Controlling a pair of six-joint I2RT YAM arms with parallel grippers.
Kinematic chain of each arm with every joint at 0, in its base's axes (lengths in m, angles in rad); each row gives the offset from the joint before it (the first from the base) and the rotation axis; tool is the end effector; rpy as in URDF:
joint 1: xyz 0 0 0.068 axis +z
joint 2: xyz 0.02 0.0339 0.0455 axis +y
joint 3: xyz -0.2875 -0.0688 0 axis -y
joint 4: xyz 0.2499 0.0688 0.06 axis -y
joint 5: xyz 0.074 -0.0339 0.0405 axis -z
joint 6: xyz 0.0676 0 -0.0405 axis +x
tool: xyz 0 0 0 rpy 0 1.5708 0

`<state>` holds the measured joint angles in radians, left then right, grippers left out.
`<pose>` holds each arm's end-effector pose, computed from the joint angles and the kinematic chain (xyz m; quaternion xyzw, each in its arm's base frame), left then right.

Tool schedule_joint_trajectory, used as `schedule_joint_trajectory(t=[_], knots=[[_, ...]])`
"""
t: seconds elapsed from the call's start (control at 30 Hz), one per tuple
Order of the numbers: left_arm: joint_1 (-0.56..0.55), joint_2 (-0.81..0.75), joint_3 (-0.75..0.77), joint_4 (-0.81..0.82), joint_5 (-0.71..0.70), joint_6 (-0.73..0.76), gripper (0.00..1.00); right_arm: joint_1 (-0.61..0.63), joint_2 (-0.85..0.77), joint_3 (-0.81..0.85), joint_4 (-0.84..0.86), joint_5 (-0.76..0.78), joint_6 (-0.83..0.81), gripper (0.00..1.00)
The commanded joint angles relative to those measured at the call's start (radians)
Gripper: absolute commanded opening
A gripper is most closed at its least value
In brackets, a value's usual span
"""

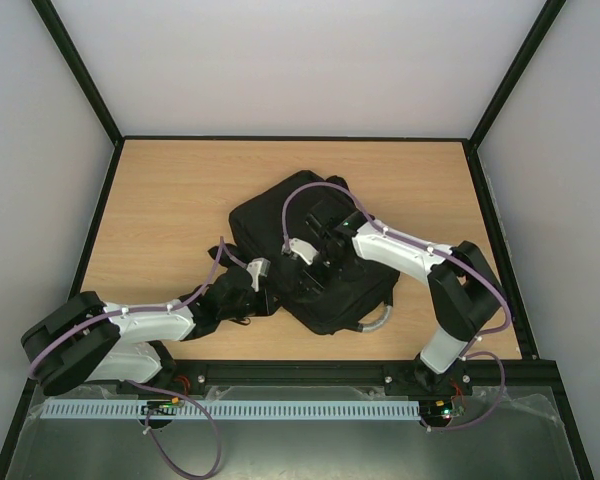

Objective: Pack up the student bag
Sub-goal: Zip the student bag at the center of the board.

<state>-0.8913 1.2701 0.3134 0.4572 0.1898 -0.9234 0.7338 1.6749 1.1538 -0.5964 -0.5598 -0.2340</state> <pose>0.1479 -0.2034 0.1512 0.0346 0.8567 -0.4505 0.2487 0.2388 0.2637 0.2090 -0.4906 0.8001 0.3142 0.1427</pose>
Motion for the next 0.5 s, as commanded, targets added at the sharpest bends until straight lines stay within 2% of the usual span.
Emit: schedule_joint_trajectory(t=[0.0,0.37,0.47], knots=[[-0.003,-0.019,0.004,0.04,-0.016,0.023,0.02,0.009,0.033,0.038,-0.015,0.052,0.021,0.34],[-0.003,-0.015,0.003,0.034,-0.022,0.026,0.02,0.009,0.019,0.031,0.001,0.124,0.05,0.05],[-0.003,-0.016,0.003,0.027,-0.028,0.026,0.02,0.008,-0.004,0.018,0.009,0.151,0.054,0.02]])
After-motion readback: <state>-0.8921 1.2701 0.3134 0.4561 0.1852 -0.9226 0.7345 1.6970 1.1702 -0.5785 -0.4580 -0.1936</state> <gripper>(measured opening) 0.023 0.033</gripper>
